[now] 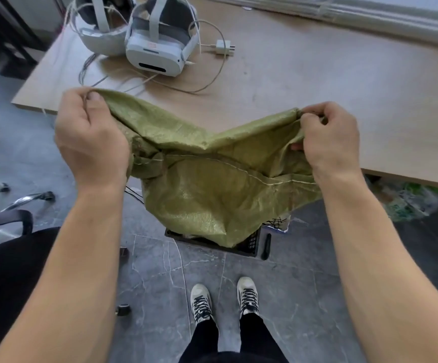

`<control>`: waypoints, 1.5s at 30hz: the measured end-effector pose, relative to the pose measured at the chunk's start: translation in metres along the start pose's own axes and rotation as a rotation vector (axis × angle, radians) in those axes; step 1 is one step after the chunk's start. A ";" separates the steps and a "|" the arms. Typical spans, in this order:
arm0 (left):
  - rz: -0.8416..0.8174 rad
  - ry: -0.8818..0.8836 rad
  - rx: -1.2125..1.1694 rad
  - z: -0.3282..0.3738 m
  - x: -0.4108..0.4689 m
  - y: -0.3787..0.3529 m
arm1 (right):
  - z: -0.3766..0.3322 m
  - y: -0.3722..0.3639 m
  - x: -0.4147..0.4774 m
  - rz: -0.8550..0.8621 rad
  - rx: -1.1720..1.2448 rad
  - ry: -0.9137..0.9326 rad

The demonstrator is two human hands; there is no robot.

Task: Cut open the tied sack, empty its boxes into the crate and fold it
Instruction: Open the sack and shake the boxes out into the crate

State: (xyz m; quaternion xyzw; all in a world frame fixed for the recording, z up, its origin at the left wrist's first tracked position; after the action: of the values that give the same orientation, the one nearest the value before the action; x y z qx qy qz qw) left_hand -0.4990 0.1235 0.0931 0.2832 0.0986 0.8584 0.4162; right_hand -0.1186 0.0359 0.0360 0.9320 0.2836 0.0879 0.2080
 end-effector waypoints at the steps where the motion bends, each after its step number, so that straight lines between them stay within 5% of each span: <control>1: 0.015 -0.018 -0.006 0.003 0.003 0.001 | -0.003 0.001 0.002 0.011 0.005 0.018; 8: -0.162 0.056 0.089 -0.033 -0.021 -0.025 | 0.016 -0.018 -0.011 -0.086 -0.080 -0.040; 14: 0.069 -0.062 -0.069 0.017 0.014 0.013 | -0.032 0.008 0.002 0.021 0.103 0.060; 21: -0.031 -0.018 0.016 -0.010 0.012 -0.008 | -0.014 -0.014 -0.010 -0.058 0.042 0.012; 27: 0.156 -0.084 -0.131 0.019 0.043 0.018 | -0.054 0.006 0.005 -0.008 0.152 0.085; 32: 0.023 -0.051 0.009 0.016 0.030 -0.003 | -0.048 -0.012 0.001 -0.082 0.065 0.061; 37: 0.173 -0.027 -0.199 0.034 0.053 0.027 | -0.082 0.003 0.006 -0.047 0.161 0.121; 42: -0.071 0.013 -0.010 0.038 0.030 -0.002 | -0.072 -0.015 -0.001 -0.121 0.062 0.055; 45: -0.076 0.049 -0.008 0.030 0.029 -0.001 | -0.061 -0.016 -0.006 -0.132 0.039 0.029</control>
State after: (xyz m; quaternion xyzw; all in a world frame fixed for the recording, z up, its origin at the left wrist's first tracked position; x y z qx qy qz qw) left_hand -0.4950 0.1445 0.1288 0.2563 0.1159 0.8491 0.4470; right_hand -0.1492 0.0652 0.0834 0.9137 0.3492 0.0819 0.1910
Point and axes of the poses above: each hand's wrist, its own x-axis towards the middle knuckle, its own y-axis out of the back of the hand, z = x × y, the point moved 10 cm from there along x, towards the middle knuckle, and after that the axes turned 11 degrees about z, right-handed, at the moved point
